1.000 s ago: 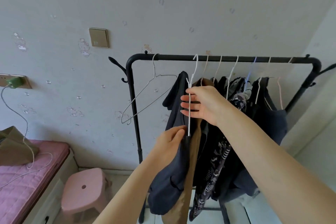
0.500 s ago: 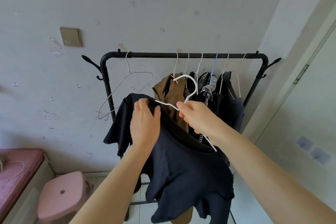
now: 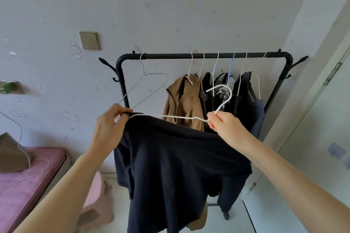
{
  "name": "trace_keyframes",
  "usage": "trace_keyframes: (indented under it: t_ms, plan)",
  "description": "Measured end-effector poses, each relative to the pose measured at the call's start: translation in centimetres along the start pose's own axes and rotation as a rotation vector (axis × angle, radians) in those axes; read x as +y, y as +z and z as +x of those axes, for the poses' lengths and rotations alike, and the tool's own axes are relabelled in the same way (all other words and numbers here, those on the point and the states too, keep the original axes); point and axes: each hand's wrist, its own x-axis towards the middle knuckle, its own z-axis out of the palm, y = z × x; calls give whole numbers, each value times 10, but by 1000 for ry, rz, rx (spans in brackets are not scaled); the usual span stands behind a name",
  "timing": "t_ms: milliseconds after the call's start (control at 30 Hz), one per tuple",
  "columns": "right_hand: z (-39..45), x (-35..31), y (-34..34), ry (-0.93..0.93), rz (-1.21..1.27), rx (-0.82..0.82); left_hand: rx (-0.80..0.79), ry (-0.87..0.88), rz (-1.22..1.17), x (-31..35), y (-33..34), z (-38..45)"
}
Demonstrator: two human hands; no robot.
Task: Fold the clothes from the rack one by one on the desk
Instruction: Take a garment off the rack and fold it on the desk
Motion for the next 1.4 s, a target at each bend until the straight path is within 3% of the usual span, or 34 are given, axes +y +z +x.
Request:
trace_keyframes:
  t_ms: [167, 267, 367, 633, 1000, 1400]
  plan:
    - [9, 9, 5, 4, 214, -108, -126, -204, -231, -4, -23, 3]
    - [13, 11, 1, 78, 538, -189, -148, -305, -380, -14, -36, -1]
    - [16, 12, 3, 143, 704, -193, -106, -281, -293, -15, -36, -7]
    - [28, -19, 49, 285, 825, -122, -237, 31, 153, -2, -19, -17]
    - [64, -53, 73, 402, 800, -89, -94, -11, 286, -23, -34, -8]
    - [224, -76, 73, 402, 740, -98, 152, -87, 327, -29, -61, 36]
